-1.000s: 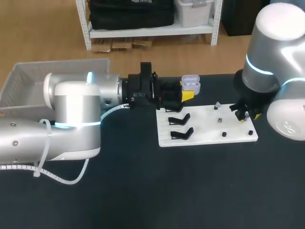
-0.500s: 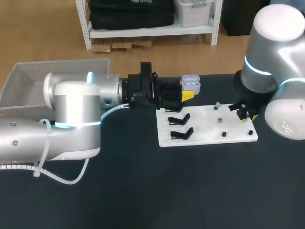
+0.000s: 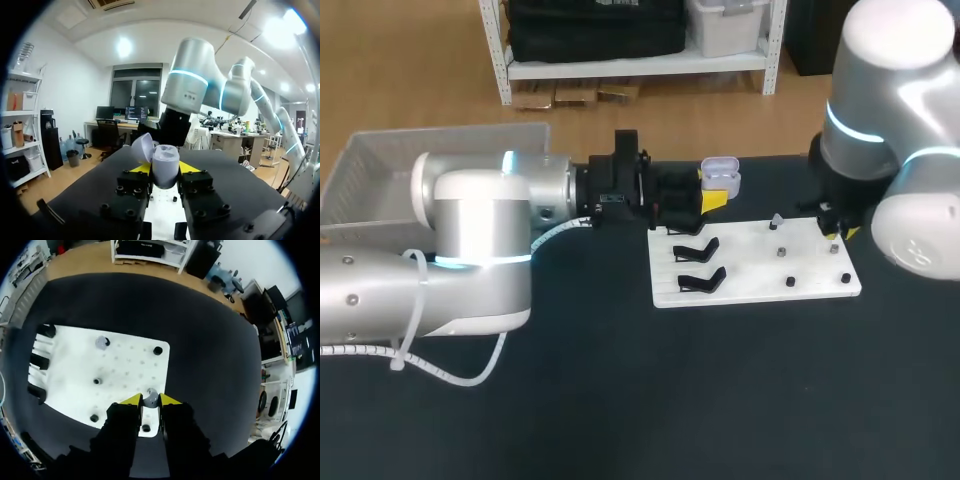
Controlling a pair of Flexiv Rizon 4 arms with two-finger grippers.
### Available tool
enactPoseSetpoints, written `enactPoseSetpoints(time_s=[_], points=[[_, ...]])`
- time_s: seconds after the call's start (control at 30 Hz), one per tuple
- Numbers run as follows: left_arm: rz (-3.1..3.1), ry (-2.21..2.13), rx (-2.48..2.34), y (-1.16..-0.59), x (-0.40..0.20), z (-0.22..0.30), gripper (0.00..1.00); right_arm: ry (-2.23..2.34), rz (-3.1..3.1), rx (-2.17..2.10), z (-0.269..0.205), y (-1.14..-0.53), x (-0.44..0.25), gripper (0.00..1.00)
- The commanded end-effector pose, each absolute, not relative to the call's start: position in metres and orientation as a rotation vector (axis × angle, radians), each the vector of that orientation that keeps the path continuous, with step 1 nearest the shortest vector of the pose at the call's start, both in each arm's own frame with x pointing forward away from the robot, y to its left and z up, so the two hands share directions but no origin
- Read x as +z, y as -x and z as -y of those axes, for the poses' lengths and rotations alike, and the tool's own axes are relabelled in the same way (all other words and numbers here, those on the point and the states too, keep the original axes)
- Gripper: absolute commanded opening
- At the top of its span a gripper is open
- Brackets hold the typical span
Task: Pick up each earbud case from the left stands, insert the matching earbuds, close the lid, and place the case in the box.
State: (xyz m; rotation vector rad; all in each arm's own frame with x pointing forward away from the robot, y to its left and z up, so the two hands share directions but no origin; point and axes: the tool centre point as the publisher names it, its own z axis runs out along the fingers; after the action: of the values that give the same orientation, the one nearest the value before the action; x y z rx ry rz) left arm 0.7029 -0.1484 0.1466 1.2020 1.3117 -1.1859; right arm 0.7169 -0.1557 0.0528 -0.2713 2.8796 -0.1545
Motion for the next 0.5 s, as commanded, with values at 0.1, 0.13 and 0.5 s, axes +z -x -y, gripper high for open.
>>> enactPoseSetpoints(time_s=[0.1,0.13,0.5], points=[[-1.305,-1.196,-1.182,-0.702,0.145,0.149,0.00,0.248,-2.942,-0.104,0.140,-0.681,0.116,0.00],[-1.305,-1.196,-1.182,-0.702,0.145,0.149,0.00,0.225,-2.937,-0.070,0.134,-0.677,0.126,0.00],[-1.305,-1.196,-1.182,-0.702,0.145,0.149,0.00,0.157,-2.903,0.041,0.097,-0.651,0.170,0.00]])
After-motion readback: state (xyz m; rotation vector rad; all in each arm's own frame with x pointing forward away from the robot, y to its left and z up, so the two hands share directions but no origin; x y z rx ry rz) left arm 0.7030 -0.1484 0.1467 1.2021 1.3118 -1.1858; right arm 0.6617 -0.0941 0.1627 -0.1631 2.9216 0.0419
